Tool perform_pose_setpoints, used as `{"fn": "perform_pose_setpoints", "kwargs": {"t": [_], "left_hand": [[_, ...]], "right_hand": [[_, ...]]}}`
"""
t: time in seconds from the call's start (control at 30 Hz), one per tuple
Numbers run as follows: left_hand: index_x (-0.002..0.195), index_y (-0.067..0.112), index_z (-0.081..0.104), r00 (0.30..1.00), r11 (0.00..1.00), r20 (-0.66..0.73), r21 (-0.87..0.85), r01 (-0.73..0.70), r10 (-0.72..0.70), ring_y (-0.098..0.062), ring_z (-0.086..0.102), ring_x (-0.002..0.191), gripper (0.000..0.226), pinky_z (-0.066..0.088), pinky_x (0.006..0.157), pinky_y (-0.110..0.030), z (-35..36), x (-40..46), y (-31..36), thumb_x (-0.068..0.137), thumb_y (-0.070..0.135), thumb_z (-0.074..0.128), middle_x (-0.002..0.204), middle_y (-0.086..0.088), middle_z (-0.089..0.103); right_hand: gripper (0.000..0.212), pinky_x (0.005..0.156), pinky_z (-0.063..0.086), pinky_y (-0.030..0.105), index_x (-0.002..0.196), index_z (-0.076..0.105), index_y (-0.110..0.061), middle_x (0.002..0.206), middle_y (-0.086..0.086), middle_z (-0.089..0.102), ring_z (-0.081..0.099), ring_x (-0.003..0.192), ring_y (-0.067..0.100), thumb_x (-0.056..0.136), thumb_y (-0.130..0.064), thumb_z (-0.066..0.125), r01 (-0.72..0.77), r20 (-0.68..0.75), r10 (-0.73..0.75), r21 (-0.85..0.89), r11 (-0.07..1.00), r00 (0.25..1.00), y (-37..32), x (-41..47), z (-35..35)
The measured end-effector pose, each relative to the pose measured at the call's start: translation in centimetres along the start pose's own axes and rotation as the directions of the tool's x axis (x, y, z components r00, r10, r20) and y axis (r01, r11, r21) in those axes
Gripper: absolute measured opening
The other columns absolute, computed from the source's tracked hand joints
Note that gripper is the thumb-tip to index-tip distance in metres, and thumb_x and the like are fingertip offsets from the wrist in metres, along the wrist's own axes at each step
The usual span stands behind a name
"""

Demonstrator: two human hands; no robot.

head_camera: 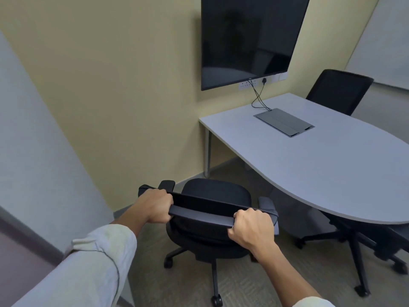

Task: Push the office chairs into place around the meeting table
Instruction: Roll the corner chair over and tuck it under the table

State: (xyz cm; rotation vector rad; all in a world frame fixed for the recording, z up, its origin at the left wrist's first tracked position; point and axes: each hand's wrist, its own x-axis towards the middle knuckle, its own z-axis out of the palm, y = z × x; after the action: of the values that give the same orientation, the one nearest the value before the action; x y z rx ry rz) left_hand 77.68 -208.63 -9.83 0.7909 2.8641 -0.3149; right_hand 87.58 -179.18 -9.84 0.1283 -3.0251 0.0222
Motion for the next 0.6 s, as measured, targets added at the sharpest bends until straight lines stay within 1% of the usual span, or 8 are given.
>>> {"fn": "perform_pose_setpoints", "kwargs": {"t": [0.07, 0.2, 0.23, 0.3, 0.4, 0.5, 0.53, 0.6], "left_hand": [[0.059, 0.022, 0.048, 0.999, 0.999, -0.006, 0.006, -0.036, 0.036, -0.021, 0.053, 0.051, 0.015, 0.027, 0.043, -0.029, -0.2, 1.7, -2.0, 0.067, 0.035, 0.049, 0.056, 0.004, 0.051], [0.06, 0.022, 0.048, 0.994, 0.993, -0.025, 0.046, -0.106, 0.107, -0.023, 0.052, 0.053, 0.014, 0.026, 0.045, -0.03, -0.5, 5.5, -5.7, 0.066, 0.035, 0.046, 0.058, 0.004, 0.05], [0.06, 0.023, 0.047, 0.992, 0.991, -0.025, 0.051, -0.122, 0.123, -0.022, 0.05, 0.052, 0.014, 0.026, 0.045, -0.03, -0.6, 6.6, -6.6, 0.066, 0.036, 0.044, 0.058, 0.005, 0.049], [0.059, 0.024, 0.045, 0.989, 0.987, -0.027, 0.061, -0.146, 0.148, -0.021, 0.048, 0.052, 0.015, 0.025, 0.045, -0.03, -0.7, 8.9, -8.3, 0.066, 0.037, 0.043, 0.057, 0.006, 0.049], [0.061, 0.024, 0.046, 0.984, 0.982, -0.023, 0.072, -0.175, 0.177, -0.021, 0.051, 0.054, 0.014, 0.027, 0.046, -0.031, -0.9, 12.5, -10.6, 0.068, 0.035, 0.046, 0.059, 0.005, 0.051], [0.061, 0.023, 0.046, 0.978, 0.975, -0.02, 0.088, -0.204, 0.207, -0.019, 0.05, 0.053, 0.012, 0.03, 0.047, -0.031, -1.2, 16.4, -13.1, 0.068, 0.032, 0.049, 0.058, 0.004, 0.052], [0.06, 0.023, 0.045, 0.975, 0.972, -0.022, 0.093, -0.217, 0.22, -0.017, 0.048, 0.051, 0.013, 0.03, 0.047, -0.03, -1.4, 17.7, -13.9, 0.067, 0.032, 0.048, 0.057, 0.004, 0.051], [0.058, 0.023, 0.042, 0.971, 0.966, -0.017, 0.099, -0.237, 0.24, -0.015, 0.045, 0.049, 0.014, 0.029, 0.047, -0.03, -1.8, 20.6, -15.2, 0.067, 0.033, 0.046, 0.055, 0.006, 0.049]], "right_hand": [[0.02, 0.045, 0.028, 0.028, 0.056, 0.048, -0.024, 0.049, -0.007, 0.043, 0.048, 0.047, 0.021, 0.066, -0.041, 0.049, -0.045, 0.005, 0.045, -0.002, 0.999, 0.999, -1.1, 1.5, 0.3], [0.023, 0.043, 0.022, 0.027, 0.05, 0.036, -0.023, 0.044, -0.008, 0.033, 0.038, 0.042, 0.019, 0.064, -0.039, 0.046, -0.114, -0.004, 0.114, 0.017, 0.993, 0.993, -3.1, 4.7, 0.8], [0.023, 0.043, 0.022, 0.027, 0.05, 0.038, -0.023, 0.044, -0.008, 0.033, 0.038, 0.042, 0.019, 0.065, -0.039, 0.045, -0.127, -0.006, 0.127, 0.014, 0.992, 0.992, -3.4, 5.7, 0.8], [0.021, 0.043, 0.024, 0.027, 0.053, 0.047, -0.023, 0.046, -0.008, 0.037, 0.039, 0.043, 0.018, 0.067, -0.039, 0.046, -0.148, 0.002, 0.148, 0.001, 0.989, 0.989, -3.9, 7.8, 1.0], [0.021, 0.044, 0.028, 0.027, 0.059, 0.054, -0.023, 0.048, -0.008, 0.041, 0.042, 0.044, 0.018, 0.07, -0.039, 0.046, -0.177, 0.014, 0.177, -0.016, 0.984, 0.984, -4.3, 11.0, 1.3], [0.022, 0.046, 0.034, 0.028, 0.063, 0.055, -0.024, 0.052, -0.007, 0.046, 0.046, 0.048, 0.019, 0.075, -0.041, 0.048, -0.204, 0.003, 0.204, 0.006, 0.979, 0.979, -4.4, 14.4, 2.0], [0.022, 0.046, 0.034, 0.028, 0.063, 0.054, -0.024, 0.051, -0.008, 0.045, 0.046, 0.047, 0.019, 0.076, -0.042, 0.049, -0.207, -0.001, 0.207, 0.014, 0.978, 0.978, -4.4, 15.6, 2.2], [0.022, 0.044, 0.029, 0.028, 0.06, 0.052, -0.024, 0.048, -0.008, 0.04, 0.04, 0.044, 0.017, 0.074, -0.041, 0.048, -0.223, -0.002, 0.223, 0.024, 0.975, 0.975, -4.3, 18.0, 2.4]]}}
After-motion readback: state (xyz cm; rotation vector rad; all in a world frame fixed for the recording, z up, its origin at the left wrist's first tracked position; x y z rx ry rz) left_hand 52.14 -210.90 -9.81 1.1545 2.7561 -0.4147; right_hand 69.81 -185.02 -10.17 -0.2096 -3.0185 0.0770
